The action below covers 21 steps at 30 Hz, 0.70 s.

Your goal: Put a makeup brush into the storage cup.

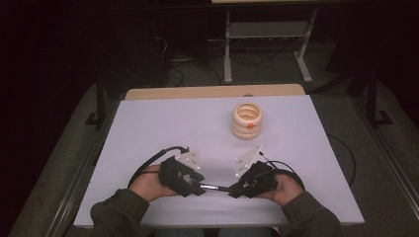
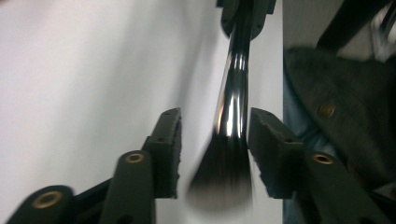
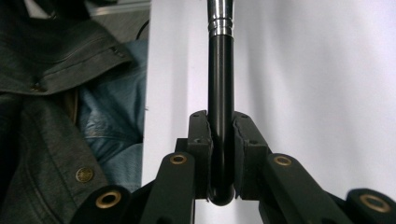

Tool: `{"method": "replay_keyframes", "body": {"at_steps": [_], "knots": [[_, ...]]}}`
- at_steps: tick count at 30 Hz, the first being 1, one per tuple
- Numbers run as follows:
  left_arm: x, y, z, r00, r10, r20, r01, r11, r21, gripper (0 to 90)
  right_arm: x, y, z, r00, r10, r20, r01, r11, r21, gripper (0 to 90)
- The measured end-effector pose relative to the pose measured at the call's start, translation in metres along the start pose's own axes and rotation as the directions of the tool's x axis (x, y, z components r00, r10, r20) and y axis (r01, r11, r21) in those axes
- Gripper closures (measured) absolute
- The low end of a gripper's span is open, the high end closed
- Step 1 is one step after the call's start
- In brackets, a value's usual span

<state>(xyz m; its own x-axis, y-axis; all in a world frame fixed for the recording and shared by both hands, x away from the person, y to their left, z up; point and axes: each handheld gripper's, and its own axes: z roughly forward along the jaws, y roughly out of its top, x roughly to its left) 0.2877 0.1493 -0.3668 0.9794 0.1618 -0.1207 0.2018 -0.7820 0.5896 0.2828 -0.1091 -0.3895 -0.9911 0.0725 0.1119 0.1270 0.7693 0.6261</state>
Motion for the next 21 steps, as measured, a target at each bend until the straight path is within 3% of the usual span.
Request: {"method": "replay_keyframes", "body": {"at_steps": [4, 8, 10, 14, 17, 18, 21], "knots": [[0.004, -0.011, 0.001, 0.9976, -0.063, 0.029, 0.064, 0.9974, -0.034, 46.8, -0.002, -0.009, -0.012, 0.9984, 0.043, 0.036, -0.04, 0.996, -0.082, 78.6], [0.007, -0.009, 0.008, 0.9899, -0.118, 0.079, 0.126, 0.9855, -0.114, 47.3, 0.002, -0.003, -0.014, 0.9969, 0.055, 0.056, -0.044, 0.983, -0.18, 78.6], [0.008, -0.008, 0.008, 0.9911, -0.109, 0.076, 0.118, 0.9856, -0.122, 47.6, 0.002, -0.002, -0.012, 0.9968, 0.058, 0.055, -0.046, 0.981, -0.189, 78.6], [0.008, -0.003, 0.008, 0.9875, -0.144, 0.065, 0.152, 0.9779, -0.144, 51.4, 0.001, 0.0, -0.003, 0.9975, 0.046, 0.054, -0.035, 0.982, -0.183, 78.5], [0.009, -0.003, 0.004, 0.9866, -0.143, 0.079, 0.154, 0.973, -0.172, 56.2, -0.001, 0.0, 0.006, 0.9975, 0.028, 0.065, -0.017, 0.987, -0.16, 78.5], [0.009, -0.003, 0.003, 0.9857, -0.147, 0.083, 0.159, 0.9716, -0.175, 61.6, -0.002, 0.0, 0.01, 0.9974, 0.013, 0.07, -0.002, 0.989, -0.147, 78.4], [0.01, -0.002, 0.001, 0.9866, -0.146, 0.073, 0.157, 0.9706, -0.183, 66.8, -0.002, 0.002, 0.013, 0.9968, -0.001, 0.08, 0.013, 0.989, -0.149, 78.4]]}}
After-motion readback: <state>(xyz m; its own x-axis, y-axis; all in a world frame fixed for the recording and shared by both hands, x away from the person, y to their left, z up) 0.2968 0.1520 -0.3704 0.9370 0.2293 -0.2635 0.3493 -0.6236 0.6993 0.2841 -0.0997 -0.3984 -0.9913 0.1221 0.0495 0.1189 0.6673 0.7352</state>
